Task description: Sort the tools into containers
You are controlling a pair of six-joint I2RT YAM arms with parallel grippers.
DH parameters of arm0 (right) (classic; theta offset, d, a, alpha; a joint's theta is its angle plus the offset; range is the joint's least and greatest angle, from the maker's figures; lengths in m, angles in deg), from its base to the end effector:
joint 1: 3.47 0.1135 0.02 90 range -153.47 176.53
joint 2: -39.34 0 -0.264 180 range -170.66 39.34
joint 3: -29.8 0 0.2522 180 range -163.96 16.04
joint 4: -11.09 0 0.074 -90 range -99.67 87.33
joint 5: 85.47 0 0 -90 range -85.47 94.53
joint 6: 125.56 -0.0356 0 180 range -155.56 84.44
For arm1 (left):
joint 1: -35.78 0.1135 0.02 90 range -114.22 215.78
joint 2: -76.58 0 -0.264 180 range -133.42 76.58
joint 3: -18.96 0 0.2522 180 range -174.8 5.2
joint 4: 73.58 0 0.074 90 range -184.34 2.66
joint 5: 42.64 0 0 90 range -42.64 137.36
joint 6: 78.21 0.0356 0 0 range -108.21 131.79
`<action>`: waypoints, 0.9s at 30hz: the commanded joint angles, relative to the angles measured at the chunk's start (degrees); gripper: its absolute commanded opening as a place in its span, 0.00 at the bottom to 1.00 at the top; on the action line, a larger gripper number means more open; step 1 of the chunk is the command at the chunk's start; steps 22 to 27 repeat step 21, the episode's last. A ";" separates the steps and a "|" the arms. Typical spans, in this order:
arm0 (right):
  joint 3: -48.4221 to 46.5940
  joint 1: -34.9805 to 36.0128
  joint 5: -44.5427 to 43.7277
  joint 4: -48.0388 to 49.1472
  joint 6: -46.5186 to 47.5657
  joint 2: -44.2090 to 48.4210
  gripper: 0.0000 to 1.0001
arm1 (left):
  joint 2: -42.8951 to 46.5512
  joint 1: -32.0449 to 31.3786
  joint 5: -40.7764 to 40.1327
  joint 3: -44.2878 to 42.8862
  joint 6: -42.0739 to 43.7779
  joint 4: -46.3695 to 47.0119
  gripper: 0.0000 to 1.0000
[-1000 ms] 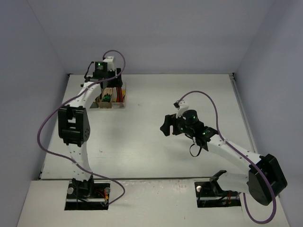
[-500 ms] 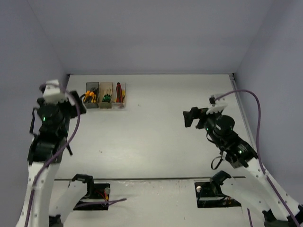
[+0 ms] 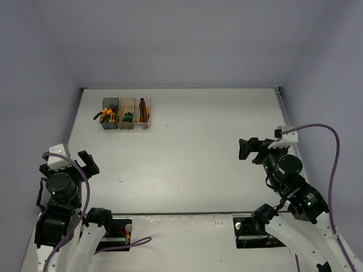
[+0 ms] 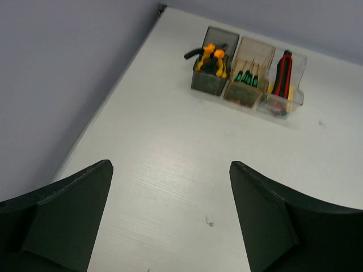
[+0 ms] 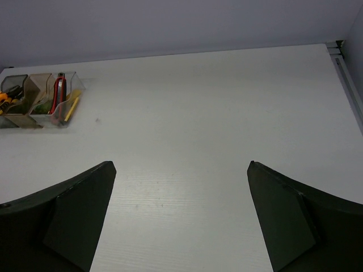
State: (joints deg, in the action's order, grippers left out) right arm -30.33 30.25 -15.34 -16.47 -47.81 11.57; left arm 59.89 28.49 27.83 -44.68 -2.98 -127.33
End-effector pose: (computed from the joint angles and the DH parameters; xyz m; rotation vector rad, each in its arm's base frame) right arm 0.0953 0.0491 0.3805 0.0013 1.5042 0.3892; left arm 0.0472 0.0060 0.3609 -0.3621 1.6432 -0.0016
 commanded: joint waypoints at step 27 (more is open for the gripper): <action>-0.81 -0.15 -4.89 1.76 0.74 -0.03 1.00 | -4.49 0.96 1.67 2.60 -1.41 2.46 0.82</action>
